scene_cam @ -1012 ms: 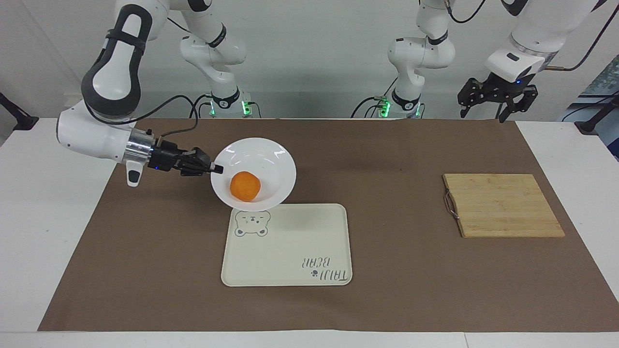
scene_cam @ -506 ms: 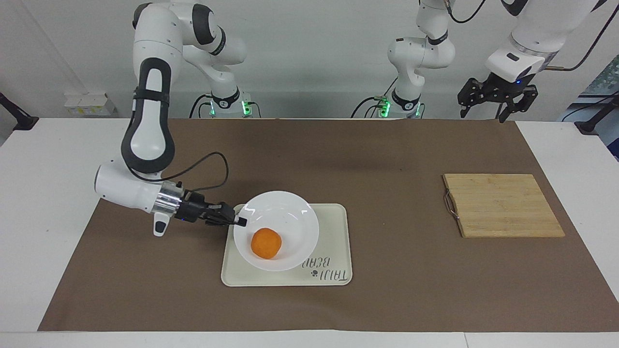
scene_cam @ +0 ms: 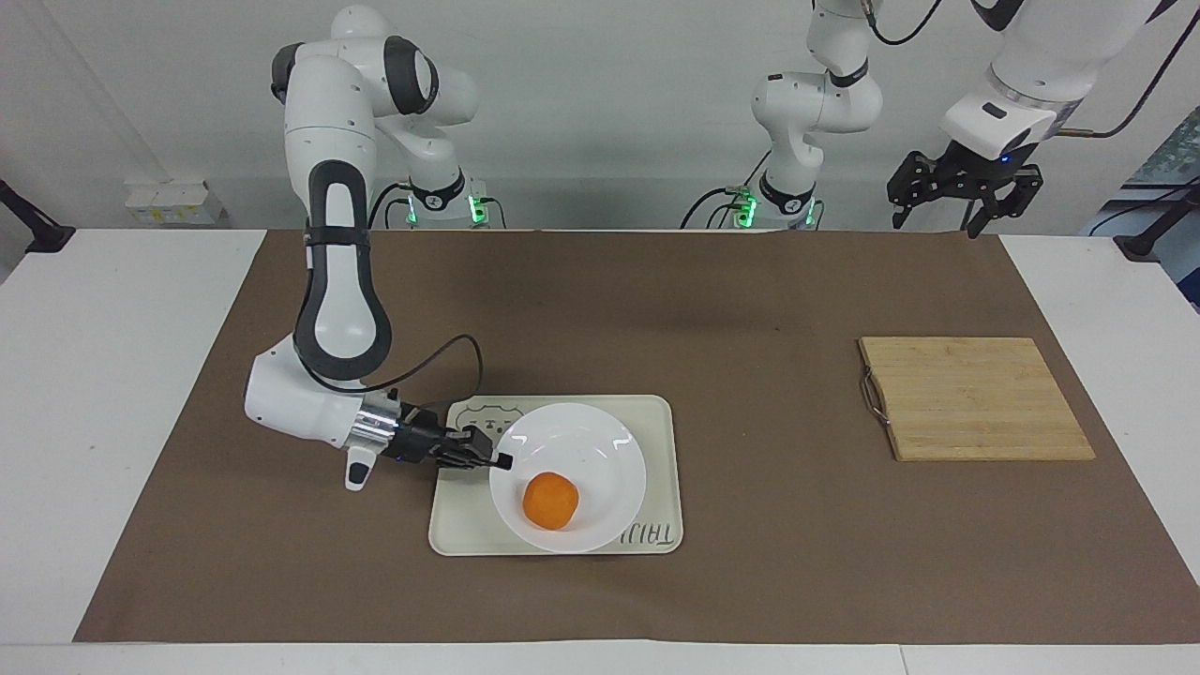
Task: Place orange and plate with both arms
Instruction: 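Slide the plate with the right gripper onto the bear tray, then open the right gripper and lift it off the plate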
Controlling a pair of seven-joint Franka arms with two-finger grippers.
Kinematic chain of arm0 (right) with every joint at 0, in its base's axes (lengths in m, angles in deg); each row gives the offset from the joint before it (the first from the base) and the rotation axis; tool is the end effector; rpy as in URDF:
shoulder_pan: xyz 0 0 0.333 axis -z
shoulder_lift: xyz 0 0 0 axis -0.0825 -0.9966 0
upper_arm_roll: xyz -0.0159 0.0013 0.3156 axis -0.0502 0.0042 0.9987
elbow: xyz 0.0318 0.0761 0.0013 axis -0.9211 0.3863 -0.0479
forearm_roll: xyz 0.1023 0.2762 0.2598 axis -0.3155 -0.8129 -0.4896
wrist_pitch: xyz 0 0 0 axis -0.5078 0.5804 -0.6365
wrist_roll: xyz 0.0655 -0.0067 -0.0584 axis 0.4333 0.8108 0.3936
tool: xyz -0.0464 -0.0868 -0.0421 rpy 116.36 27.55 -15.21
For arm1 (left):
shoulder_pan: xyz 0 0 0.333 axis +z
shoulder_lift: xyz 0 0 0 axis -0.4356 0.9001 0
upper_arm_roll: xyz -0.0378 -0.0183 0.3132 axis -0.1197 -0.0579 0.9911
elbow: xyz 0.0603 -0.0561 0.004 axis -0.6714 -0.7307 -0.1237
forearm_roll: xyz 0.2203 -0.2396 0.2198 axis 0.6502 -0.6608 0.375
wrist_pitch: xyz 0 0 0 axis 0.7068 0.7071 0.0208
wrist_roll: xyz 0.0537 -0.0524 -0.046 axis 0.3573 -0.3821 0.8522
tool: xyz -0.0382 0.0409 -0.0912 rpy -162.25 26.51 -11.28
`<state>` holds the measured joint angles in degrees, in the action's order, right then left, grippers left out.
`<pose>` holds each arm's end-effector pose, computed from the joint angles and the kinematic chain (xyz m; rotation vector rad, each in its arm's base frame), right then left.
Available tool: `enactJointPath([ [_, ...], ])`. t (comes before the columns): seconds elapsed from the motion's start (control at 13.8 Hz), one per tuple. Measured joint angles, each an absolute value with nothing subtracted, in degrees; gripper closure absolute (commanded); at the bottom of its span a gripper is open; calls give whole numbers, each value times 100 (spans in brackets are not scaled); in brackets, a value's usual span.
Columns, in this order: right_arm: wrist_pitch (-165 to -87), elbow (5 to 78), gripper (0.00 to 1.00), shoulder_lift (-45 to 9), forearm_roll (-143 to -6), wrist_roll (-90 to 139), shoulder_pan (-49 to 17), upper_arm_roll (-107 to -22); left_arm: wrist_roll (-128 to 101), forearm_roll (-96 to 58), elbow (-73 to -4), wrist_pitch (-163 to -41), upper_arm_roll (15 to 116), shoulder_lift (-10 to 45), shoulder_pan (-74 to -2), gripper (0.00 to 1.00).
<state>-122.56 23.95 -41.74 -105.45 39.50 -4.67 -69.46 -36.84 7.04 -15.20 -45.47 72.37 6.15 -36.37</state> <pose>0.7093 0.0801 0.2865 -2.1650 0.1353 -0.0146 0.5282 -0.0607 0.6606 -3.1072 0.3914 0.0656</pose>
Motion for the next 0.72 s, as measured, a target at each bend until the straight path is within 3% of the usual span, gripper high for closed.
enactJointPath([
  [0.72, -12250, 2585, 100, -4290, -10281, 4385, -467, -6945, -3684, 704, -1520, -4547, 7237, 615, -3637, 0],
])
